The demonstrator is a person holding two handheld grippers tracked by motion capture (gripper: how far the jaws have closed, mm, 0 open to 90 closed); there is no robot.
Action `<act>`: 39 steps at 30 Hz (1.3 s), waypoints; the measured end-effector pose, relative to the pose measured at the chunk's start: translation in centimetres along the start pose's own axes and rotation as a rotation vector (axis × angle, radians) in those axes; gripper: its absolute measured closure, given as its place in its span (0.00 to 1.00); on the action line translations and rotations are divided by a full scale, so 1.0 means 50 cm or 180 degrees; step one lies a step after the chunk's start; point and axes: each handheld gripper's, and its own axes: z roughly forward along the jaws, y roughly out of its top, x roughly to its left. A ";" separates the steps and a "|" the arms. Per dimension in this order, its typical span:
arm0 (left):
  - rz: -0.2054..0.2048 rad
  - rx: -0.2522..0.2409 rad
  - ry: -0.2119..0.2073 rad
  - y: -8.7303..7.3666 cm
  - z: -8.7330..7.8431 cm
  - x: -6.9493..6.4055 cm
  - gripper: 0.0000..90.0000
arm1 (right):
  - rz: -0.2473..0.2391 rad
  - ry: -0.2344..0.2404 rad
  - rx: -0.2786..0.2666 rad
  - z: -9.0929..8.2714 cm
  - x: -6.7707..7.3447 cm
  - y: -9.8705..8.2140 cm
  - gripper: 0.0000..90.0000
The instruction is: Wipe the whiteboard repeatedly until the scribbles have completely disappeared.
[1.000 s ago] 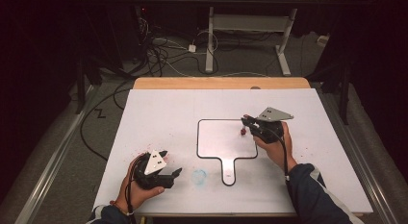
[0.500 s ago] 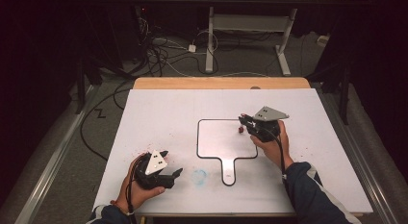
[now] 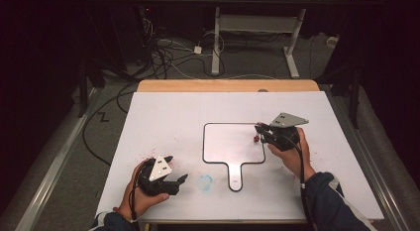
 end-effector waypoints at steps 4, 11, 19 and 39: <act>0.0001 -0.0002 0.0002 0.001 0.001 0.000 0.25 | 0.0042 -0.0014 -0.0005 -0.004 -0.006 -0.004 0.91; 0.0013 0.0007 -0.0014 0.001 0.001 0.000 0.25 | 0.0088 0.0197 -0.0108 0.004 0.006 -0.003 0.91; 0.0018 0.0008 -0.0017 0.001 0.001 -0.001 0.25 | -0.0104 -0.0119 -0.0003 0.005 0.004 0.000 0.91; 0.0029 0.0015 -0.0027 0.001 0.003 -0.001 0.25 | -0.0005 0.0270 -0.0218 0.024 0.019 0.002 0.91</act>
